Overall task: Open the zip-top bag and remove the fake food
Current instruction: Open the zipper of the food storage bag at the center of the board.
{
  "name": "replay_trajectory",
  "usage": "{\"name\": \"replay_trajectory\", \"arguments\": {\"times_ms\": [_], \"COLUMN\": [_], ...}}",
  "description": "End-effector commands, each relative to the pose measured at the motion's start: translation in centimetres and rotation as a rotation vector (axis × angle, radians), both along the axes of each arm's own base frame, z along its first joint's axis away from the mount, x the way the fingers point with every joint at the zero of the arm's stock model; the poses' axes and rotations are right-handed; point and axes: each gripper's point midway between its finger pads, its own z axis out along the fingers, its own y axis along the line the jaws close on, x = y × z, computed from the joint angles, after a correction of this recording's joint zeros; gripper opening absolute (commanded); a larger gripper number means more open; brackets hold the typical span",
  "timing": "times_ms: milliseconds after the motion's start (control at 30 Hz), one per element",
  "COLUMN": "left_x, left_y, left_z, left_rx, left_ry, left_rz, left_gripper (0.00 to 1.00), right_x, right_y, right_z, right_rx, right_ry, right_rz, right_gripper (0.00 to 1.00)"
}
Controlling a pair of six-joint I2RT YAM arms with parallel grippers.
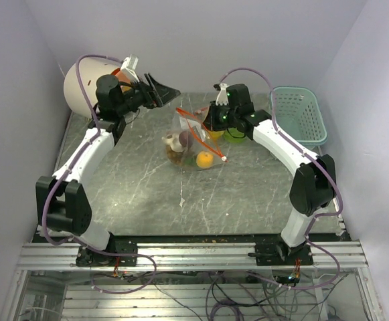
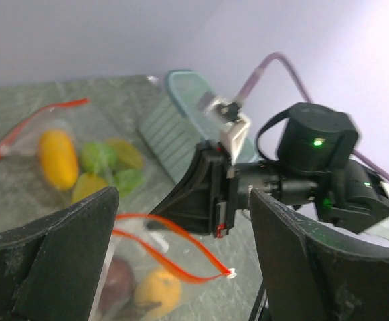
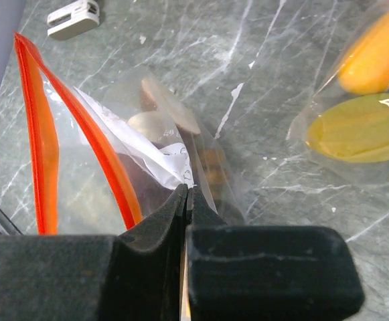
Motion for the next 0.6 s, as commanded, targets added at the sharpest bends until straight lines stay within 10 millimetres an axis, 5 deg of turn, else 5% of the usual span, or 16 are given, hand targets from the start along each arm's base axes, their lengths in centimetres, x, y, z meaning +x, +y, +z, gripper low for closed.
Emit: {"name": "replay_trajectory", "arguments": {"times_ms": [0, 300, 567], "left_x": [0.4, -3.0, -4.0], "left_y": [1.7, 0.4, -1.7], "left_z": [-8.5, -10.3, -9.9], "left_rx": [0.227, 0.263, 0.269], "left_ry": [0.288, 0.533, 0.584], "left_rz": [0.218, 0.435, 0.492], "left_gripper": [0.89, 0.72, 0.75], "right_x": [1.1, 1.8, 1.1], "right_y": [-0.7, -1.9, -2.1], "right_z": [1.6, 1.3, 0.5], "right_rx": [0.017, -0.012, -0.03], "right_ry": [-0.027, -0.01, 0.008], "right_rz": [-0.068, -0.168, -0.196], "right_gripper": [0.0, 0.0, 0.0]}}
